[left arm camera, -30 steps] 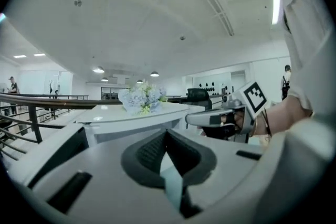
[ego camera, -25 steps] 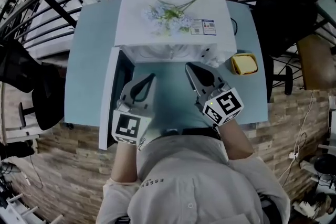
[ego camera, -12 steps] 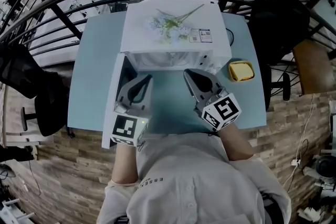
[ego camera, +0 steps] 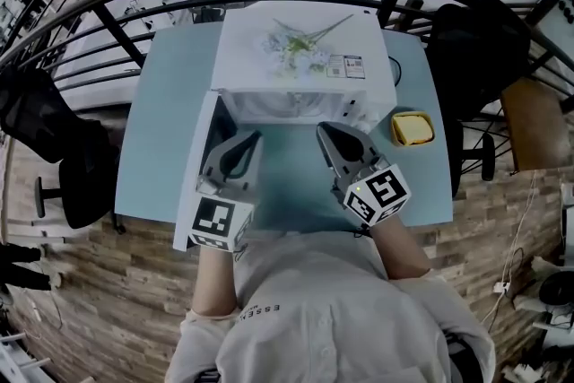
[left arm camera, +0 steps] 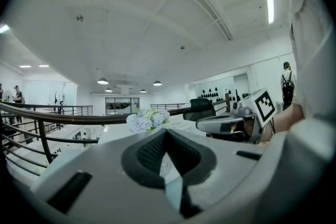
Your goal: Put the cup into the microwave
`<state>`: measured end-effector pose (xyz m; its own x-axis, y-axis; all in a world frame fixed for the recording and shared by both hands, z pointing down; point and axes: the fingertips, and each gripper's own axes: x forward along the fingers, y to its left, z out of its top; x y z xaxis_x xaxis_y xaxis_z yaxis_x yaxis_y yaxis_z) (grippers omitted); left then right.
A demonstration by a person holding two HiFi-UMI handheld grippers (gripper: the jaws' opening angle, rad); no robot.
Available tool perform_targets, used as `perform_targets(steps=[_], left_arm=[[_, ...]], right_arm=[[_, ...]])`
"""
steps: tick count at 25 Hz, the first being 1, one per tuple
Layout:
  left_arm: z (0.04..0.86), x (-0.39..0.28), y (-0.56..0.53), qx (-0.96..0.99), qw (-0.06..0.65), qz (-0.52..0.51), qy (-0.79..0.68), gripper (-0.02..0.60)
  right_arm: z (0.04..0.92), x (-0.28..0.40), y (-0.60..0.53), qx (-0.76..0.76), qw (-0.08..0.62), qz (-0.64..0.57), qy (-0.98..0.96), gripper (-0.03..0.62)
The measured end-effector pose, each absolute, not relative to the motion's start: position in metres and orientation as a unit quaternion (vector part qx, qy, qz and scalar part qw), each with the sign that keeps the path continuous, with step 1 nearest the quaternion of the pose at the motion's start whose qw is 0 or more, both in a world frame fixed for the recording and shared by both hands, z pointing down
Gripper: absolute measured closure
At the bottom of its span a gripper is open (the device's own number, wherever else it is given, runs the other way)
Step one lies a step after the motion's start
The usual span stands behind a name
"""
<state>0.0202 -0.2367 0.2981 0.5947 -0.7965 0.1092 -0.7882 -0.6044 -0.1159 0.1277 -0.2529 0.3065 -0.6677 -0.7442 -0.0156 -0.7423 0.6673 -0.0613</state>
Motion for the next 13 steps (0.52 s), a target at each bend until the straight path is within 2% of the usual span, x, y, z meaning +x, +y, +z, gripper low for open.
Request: perform_targets(steps=[13], left_arm=[[0.298, 0.018, -0.24, -0.891, 0.014, -0.068, 0.448, 0.581]], right_arm=[[0.315, 0.128, -0.258, -0.421, -0.009, -0.015, 0.907, 0.579]])
